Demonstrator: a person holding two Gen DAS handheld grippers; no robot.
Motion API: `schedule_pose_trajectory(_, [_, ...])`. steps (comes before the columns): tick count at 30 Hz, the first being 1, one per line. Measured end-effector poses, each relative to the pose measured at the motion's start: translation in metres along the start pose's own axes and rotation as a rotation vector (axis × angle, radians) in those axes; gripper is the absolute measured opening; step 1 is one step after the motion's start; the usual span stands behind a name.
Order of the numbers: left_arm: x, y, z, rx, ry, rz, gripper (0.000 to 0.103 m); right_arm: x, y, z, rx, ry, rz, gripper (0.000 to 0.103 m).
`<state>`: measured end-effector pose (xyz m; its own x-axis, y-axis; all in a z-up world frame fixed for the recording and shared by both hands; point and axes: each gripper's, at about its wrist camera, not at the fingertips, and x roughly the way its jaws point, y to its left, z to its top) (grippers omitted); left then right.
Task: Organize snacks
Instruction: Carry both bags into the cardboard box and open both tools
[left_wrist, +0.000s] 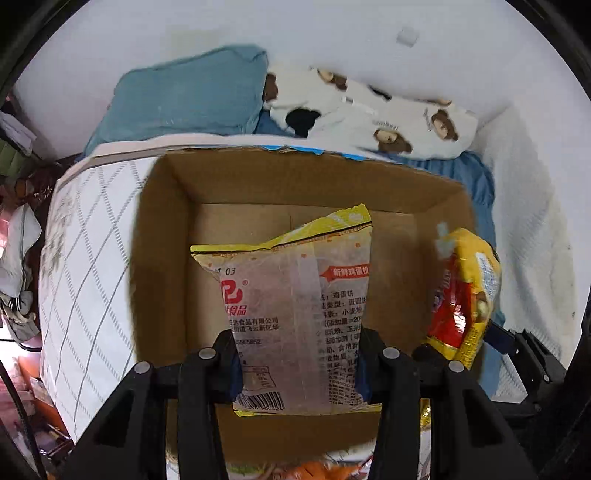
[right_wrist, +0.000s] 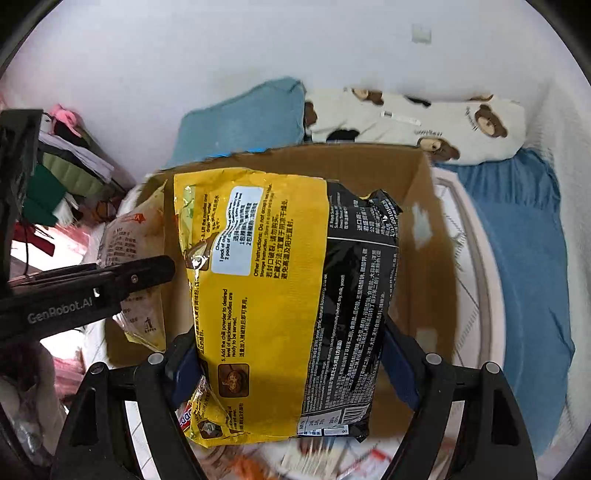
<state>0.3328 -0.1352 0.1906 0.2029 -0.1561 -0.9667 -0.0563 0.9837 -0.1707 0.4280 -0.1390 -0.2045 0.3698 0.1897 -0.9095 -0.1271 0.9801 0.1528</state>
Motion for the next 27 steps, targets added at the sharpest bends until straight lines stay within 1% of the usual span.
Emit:
schedule_pose_trajectory(1, [0.032,0.022,-0.007,0.001,0.017,0.002,0.042,0.014,-0.001,0.010,-0.006,0.014,-0.004,0.085])
schedule_pose_trajectory(2, [0.051,0.029,-0.004,-0.001,0.043,0.006,0.042,0.030,-0.003,0.019,-0.012,0.037,-0.014,0.085])
schedule_pose_trajectory(4, [0.073,0.028,0.005,-0.009,0.074,0.012,0.042,0.053,-0.008,0.033,-0.019,0.073,-0.019,0.085])
schedule_pose_trajectory(5, [0.091,0.028,0.007,-0.013,0.090,0.018,0.042,0.063,-0.009,0.040,-0.020,0.085,-0.022,0.085])
schedule_pose_trajectory(7, [0.102,0.032,0.009,-0.018,0.108,0.014,0.042,0.079,-0.012,0.049,-0.036,0.114,-0.030,0.085])
schedule_pose_trajectory(10, [0.128,0.035,0.010,-0.013,0.128,0.023,0.043,0.088,-0.006,0.059,-0.049,0.134,-0.043,0.085])
schedule_pose_trajectory(12, [0.137,0.034,0.011,-0.011,0.135,0.043,0.043,0.095,-0.007,0.065,-0.036,0.155,-0.049,0.086])
schedule_pose_trajectory(14, [0.147,0.035,0.008,-0.009,0.137,0.046,0.044,0.107,-0.012,0.072,-0.019,0.195,-0.054,0.090])
schedule_pose_trajectory(15, [0.154,0.036,0.007,-0.010,0.132,0.051,0.051,0.106,-0.012,0.072,-0.019,0.194,-0.051,0.095])
schedule_pose_trajectory(16, [0.158,0.037,0.006,-0.007,0.125,0.054,0.059,0.107,-0.013,0.075,-0.025,0.188,-0.047,0.096])
schedule_pose_trajectory(17, [0.159,0.036,0.004,-0.009,0.123,0.055,0.085,0.107,-0.014,0.077,-0.028,0.187,-0.048,0.097])
schedule_pose_trajectory(18, [0.158,0.037,0.003,-0.014,0.120,0.057,0.094,0.106,-0.016,0.078,-0.023,0.187,-0.044,0.097])
schedule_pose_trajectory(20, [0.166,0.039,-0.002,-0.013,0.104,0.061,0.094,0.102,-0.020,0.080,-0.016,0.183,-0.041,0.098])
schedule_pose_trajectory(24, [0.171,0.046,-0.008,-0.021,0.088,0.055,0.094,0.097,-0.030,0.079,-0.007,0.171,-0.062,0.098])
schedule_pose_trajectory(25, [0.171,0.045,-0.012,-0.021,0.084,0.059,0.094,0.085,-0.026,0.066,-0.004,0.167,-0.067,0.098])
schedule_pose_trajectory(27, [0.167,0.046,-0.018,-0.025,0.069,0.063,0.094,0.074,-0.023,0.056,0.003,0.156,-0.074,0.098])
